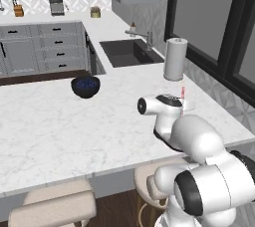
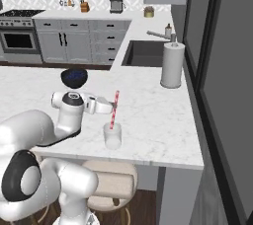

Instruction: Take a straw from the drawer in front and place it inside the glass cup on the dining counter.

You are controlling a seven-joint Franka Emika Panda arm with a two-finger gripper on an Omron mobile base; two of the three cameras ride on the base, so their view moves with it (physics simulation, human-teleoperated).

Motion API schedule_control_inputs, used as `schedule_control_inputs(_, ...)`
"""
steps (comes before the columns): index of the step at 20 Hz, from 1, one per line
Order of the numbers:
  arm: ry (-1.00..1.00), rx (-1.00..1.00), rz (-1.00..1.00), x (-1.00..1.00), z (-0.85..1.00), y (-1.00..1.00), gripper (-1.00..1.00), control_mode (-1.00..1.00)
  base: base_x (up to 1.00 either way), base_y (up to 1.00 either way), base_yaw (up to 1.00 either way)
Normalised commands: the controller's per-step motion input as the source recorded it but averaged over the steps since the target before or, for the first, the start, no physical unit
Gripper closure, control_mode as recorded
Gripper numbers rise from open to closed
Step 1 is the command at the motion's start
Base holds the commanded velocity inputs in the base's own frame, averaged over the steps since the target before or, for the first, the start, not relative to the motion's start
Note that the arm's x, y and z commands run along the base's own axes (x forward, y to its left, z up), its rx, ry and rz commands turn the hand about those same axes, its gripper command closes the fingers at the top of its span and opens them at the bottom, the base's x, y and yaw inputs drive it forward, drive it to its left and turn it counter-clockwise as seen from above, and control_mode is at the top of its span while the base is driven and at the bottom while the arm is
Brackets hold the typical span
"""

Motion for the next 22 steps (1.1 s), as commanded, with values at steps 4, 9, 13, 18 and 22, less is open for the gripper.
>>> schedule_control_inputs(4,-0.03,0.0,-0.06,0.44,-0.04,0.0,1.0,-1.0,0.0,0.0,0.0)
schedule_control_inputs(9,-0.02,0.0,-0.05,0.51,-0.1,0.0,1.0,-1.0,0.0,0.0,0.0)
schedule_control_inputs(13,-0.04,0.0,-0.03,0.21,-0.21,0.0,1.0,-1.0,0.0,0.0,0.0)
schedule_control_inputs(18,-0.08,-0.02,-0.03,0.06,-0.24,0.0,1.0,-1.0,0.0,0.0,0.0)
schedule_control_inputs(22,-0.1,-0.01,-0.04,-0.21,-0.14,0.0,1.0,-1.0,0.0,0.0,0.0)
